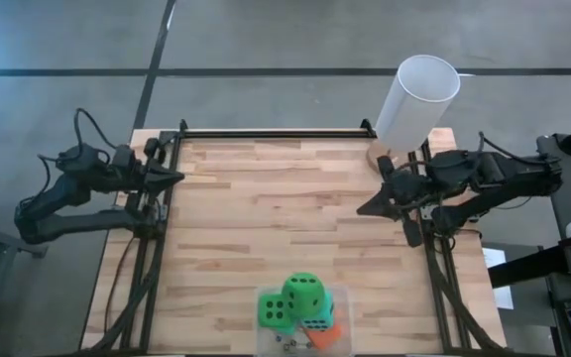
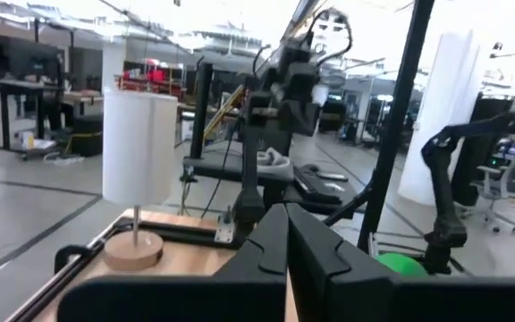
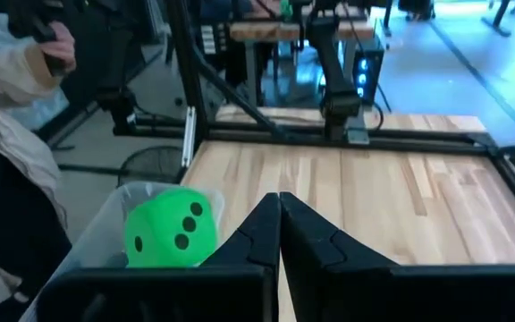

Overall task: Pick & Place Dice
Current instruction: Return to Home Position

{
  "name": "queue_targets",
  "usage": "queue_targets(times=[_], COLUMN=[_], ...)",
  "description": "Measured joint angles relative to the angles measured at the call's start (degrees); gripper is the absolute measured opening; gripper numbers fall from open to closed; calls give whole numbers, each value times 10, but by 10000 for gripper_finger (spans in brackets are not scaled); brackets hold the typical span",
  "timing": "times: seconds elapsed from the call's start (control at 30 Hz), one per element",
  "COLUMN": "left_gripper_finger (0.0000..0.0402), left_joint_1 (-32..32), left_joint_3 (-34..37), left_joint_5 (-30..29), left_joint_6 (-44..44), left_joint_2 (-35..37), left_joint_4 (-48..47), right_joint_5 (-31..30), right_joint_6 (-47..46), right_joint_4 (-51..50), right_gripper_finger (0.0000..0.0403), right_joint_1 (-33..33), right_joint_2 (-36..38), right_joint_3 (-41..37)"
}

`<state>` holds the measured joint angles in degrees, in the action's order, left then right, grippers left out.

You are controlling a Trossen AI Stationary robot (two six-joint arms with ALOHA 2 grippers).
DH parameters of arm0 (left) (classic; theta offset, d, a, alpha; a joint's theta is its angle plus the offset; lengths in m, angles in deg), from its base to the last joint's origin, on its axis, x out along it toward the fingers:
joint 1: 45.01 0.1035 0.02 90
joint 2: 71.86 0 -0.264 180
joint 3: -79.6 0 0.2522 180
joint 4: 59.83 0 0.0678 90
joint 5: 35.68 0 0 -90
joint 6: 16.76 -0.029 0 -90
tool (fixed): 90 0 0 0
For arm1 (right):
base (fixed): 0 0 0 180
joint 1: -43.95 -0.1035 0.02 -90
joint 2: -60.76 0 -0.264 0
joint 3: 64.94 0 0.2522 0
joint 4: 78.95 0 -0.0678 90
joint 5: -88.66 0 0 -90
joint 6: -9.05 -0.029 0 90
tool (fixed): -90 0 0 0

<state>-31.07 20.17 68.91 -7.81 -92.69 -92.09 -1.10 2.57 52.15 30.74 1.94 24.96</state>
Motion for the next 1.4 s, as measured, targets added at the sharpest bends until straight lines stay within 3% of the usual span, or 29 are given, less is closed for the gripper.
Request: queue_targets(times=[0.57,1.4], left_gripper_finger=[1,1], left_joint_1=[0,0], left_joint_3=[0,4], left_joint_5=[-9,-63], left_joint_6=[-19,-32], left_joint_2=[58,180], left_joint_4=[0,-59], right_joint_5=[-3,-50], right_joint_6=[-23,-21], right_joint_4=[207,243], right_gripper_finger=[8,8], right_joint_1=[0,0], right_joint_2=[192,433], right_joint_3=[-233,-373])
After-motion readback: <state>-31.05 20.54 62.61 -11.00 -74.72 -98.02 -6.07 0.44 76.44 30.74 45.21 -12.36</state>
